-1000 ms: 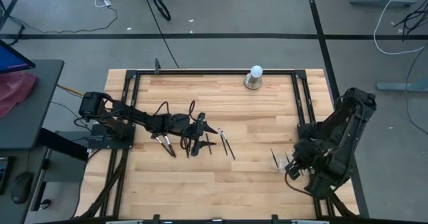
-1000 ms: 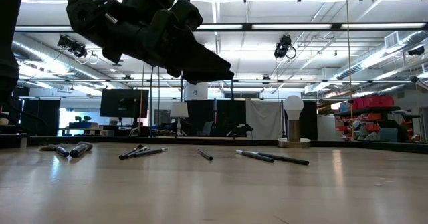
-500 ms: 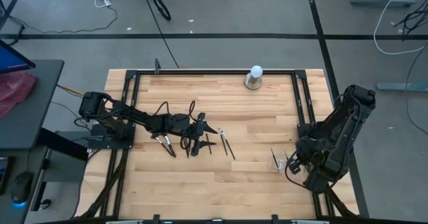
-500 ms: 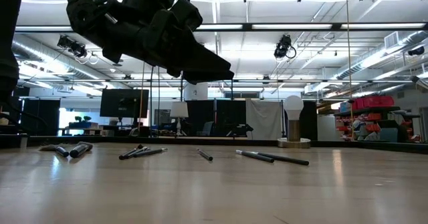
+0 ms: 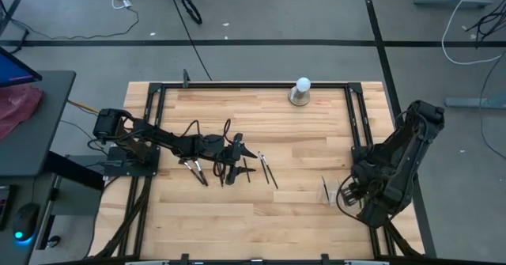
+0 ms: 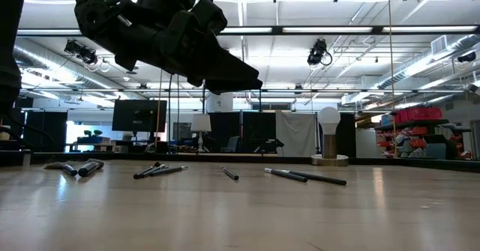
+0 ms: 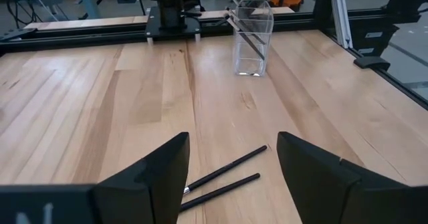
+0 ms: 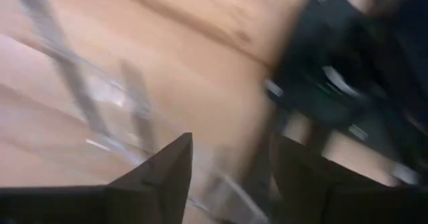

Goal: Put items in baskets/containers
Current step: Put the black eyeshadow brush into the transparent organizer

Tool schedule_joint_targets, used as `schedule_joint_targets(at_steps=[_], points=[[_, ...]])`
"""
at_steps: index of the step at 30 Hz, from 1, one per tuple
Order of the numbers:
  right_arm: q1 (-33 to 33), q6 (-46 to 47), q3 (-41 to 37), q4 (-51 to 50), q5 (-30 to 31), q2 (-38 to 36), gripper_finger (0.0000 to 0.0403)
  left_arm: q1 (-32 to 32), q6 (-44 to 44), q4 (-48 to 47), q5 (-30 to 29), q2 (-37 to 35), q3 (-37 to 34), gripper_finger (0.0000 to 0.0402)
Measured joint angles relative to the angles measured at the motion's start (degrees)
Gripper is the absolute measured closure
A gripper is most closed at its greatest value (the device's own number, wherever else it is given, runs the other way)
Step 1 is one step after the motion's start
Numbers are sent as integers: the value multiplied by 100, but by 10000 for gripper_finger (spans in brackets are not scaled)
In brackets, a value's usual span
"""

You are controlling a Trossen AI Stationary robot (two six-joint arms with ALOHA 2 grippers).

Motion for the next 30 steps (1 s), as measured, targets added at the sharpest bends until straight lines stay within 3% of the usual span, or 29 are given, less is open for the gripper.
schedule_joint_targets(at_steps=[3,5,7,10,14,17,23,30], points=[[-360,-384,369,292,1273,-2,193,2,0,0,0,0,0,170],[-704,-1118,557,765,2061,1,196,4,-2,-149,0,-83,-2,170],[-1129,-2280,610,1630,2773,34,203,7,25,-451,-2,-287,-2,170],[-1794,-4384,512,3297,3349,185,215,11,164,-1419,-54,-817,-2,170],[-2619,-6871,246,5560,3440,620,231,13,194,-2652,-185,-1617,-53,170],[-3085,-7906,62,6753,3138,1038,234,-26,97,-2912,-196,-2170,-375,170],[-3639,-8127,20,7030,2669,2132,198,-275,-572,-2170,-549,-2753,-1438,170],[-3903,-8161,15,7067,2973,3172,182,-799,-1277,-133,-1333,-2634,-2623,170]])
